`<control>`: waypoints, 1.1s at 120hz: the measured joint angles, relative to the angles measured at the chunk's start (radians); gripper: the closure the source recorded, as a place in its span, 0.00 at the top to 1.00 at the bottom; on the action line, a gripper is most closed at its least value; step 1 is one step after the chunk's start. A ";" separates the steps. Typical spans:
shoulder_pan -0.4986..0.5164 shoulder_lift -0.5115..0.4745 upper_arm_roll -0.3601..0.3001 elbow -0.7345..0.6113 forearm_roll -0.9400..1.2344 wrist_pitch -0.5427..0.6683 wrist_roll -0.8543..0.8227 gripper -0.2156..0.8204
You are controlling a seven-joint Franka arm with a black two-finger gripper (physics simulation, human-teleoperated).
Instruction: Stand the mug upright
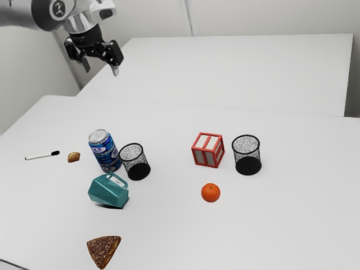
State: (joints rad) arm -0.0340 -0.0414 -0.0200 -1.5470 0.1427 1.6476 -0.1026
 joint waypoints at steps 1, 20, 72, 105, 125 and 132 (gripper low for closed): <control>0.000 -0.002 0.000 -0.003 0.000 0.001 -0.001 0.79; -0.023 -0.023 0.000 -0.059 0.000 0.009 -0.015 0.79; 0.202 -0.085 0.025 -0.346 -0.302 -0.013 -0.022 0.79; 0.307 0.005 0.089 -0.384 -0.399 -0.044 0.057 0.79; 0.352 0.096 0.155 -0.383 -0.429 -0.046 0.140 0.79; 0.354 0.124 0.173 -0.383 -0.440 -0.046 0.177 0.79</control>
State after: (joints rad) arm 0.3199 0.0828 0.1525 -1.9303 -0.2970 1.6017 0.0743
